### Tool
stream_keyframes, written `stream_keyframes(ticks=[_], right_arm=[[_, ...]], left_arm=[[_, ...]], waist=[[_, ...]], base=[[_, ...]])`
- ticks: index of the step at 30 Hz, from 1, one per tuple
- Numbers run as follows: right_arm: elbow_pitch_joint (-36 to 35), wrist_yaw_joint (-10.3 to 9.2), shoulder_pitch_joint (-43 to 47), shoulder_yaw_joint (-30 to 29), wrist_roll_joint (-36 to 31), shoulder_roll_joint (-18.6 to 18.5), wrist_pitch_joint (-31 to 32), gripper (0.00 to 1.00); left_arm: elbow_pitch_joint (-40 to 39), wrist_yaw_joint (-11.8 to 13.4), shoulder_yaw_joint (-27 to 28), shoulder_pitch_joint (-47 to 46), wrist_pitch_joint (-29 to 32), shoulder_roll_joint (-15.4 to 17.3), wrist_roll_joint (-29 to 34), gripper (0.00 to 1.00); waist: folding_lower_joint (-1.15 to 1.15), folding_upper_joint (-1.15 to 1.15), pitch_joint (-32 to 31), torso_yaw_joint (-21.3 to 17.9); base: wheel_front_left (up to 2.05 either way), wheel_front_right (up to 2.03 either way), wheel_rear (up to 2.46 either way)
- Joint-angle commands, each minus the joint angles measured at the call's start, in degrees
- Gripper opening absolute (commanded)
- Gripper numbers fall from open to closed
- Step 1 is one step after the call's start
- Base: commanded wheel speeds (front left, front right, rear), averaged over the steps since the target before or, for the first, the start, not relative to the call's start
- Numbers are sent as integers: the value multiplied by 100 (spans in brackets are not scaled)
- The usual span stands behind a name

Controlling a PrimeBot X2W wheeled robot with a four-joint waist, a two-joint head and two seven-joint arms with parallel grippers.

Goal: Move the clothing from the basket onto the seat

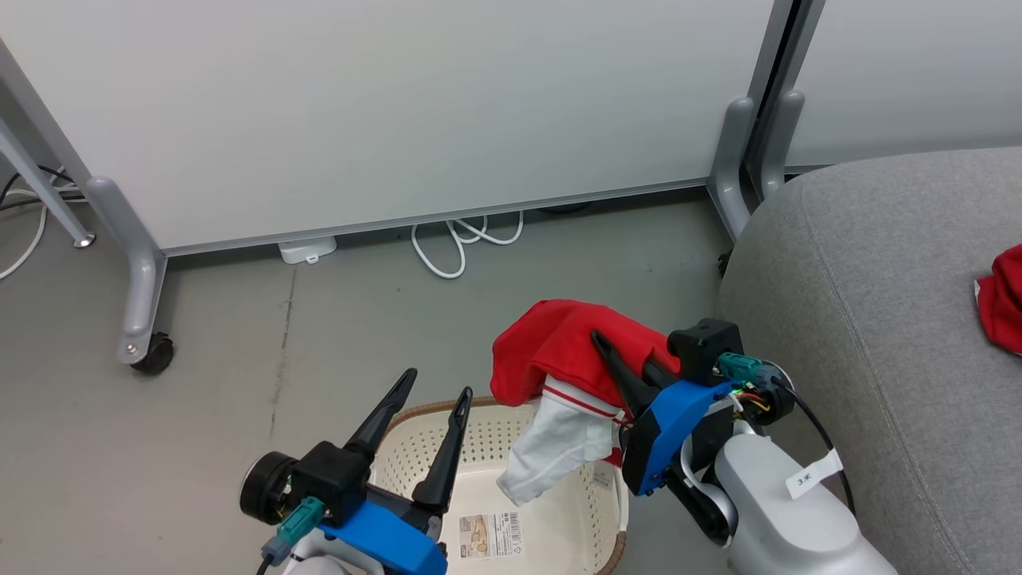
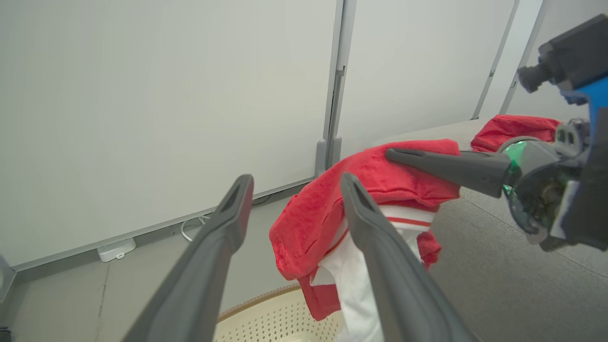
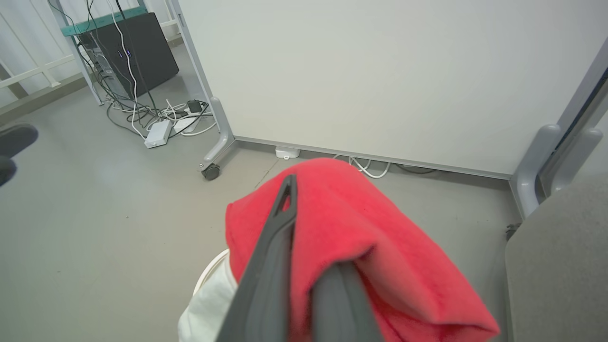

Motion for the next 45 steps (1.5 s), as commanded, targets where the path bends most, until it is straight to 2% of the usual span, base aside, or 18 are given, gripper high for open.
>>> stream_keyframes(ticks=[1, 12, 23, 31, 45], right_arm=[[-46, 1, 62, -41, -46, -6, 10, 0], [-174, 1, 146, -148, -108, -6, 91, 0], [-246, 1, 170, -212, -134, -6, 109, 0], [-319, 1, 172, -199, -77, -5, 90, 0], [-346, 1, 227, -306, -119, -5, 47, 0]], left_arm=[[-31, -42, 87, 50, -15, -38, 47, 100], [-35, -102, 336, 197, -15, -290, 295, 100], [-76, -83, 257, 99, -15, -244, 239, 100], [-92, -83, 217, 50, -15, -209, 232, 100], [-117, -84, 271, 57, -14, -143, 241, 100]], waist=[[0, 0, 5, 0], [0, 0, 42, -94], [0, 0, 111, -448], [0, 0, 162, -979], [0, 0, 272, -2188]], base=[[0, 0, 0], [0, 0, 0], [0, 0, 0], [0, 0, 0], [0, 0, 0]])
